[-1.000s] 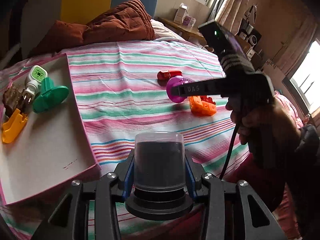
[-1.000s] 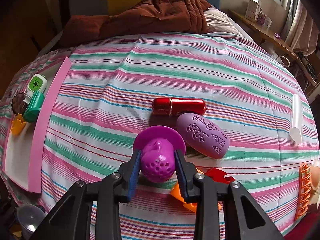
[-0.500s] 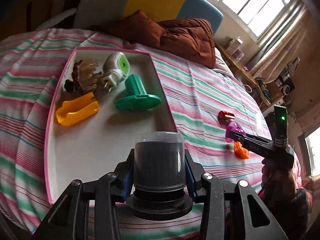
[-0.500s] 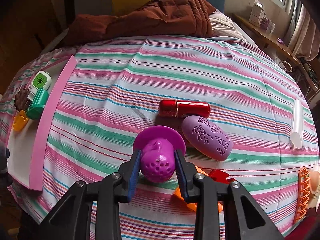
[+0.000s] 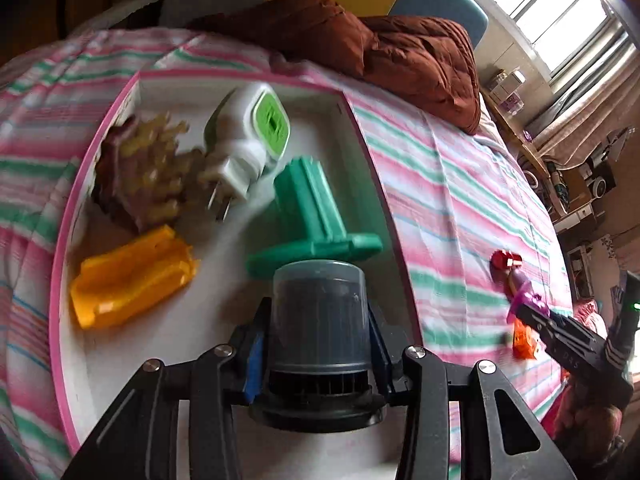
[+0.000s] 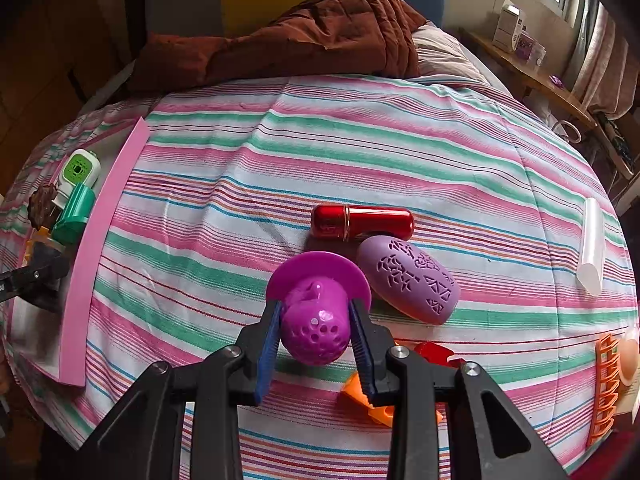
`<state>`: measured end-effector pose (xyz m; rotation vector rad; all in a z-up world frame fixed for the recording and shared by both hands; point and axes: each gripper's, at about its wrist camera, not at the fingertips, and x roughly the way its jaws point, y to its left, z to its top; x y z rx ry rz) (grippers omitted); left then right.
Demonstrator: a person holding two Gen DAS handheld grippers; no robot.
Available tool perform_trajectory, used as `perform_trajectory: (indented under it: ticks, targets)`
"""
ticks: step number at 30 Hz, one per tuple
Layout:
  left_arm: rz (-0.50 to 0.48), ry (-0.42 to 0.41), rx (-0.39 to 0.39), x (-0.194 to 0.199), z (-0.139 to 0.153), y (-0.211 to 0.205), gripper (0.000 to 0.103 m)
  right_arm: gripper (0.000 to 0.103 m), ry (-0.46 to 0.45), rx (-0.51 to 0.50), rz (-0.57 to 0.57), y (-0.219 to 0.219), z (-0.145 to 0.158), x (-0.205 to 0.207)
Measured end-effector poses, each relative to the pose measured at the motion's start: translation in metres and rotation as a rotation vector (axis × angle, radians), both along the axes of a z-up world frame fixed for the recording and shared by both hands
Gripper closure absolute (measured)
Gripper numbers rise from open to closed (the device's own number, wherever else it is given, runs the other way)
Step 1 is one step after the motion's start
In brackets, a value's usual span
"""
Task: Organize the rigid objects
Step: 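Carry the black canister into the tray and open the left tool, then hold the magenta suction toy raised in the right tool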
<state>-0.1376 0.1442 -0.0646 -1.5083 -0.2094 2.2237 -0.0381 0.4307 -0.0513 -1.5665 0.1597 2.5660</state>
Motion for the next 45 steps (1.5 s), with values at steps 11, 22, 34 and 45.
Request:
perform_trajectory:
  ticks: [11, 22, 34, 45]
  targets:
    - [0.007, 0.042, -0.034, -0.025, 0.001, 0.023, 0.059, 0.07, 0.012, 0.009, -0.006, 0.003, 0.002, 0.0]
    - [0.017, 0.051, -0.008, -0.004, 0.009, 0.013, 0.047, 0.07, 0.013, 0.018, -0.01, 0.004, 0.002, -0.001]
    - [0.018, 0.206, -0.098, 0.049, 0.033, -0.006, 0.045, 0.07, -0.002, 0.036, -0.009, 0.001, -0.001, -0.001]
    - [-0.007, 0.299, -0.148, 0.087, 0.052, -0.008, 0.035, 0.07, -0.008, 0.043, -0.011, 0.0, -0.003, -0.001]
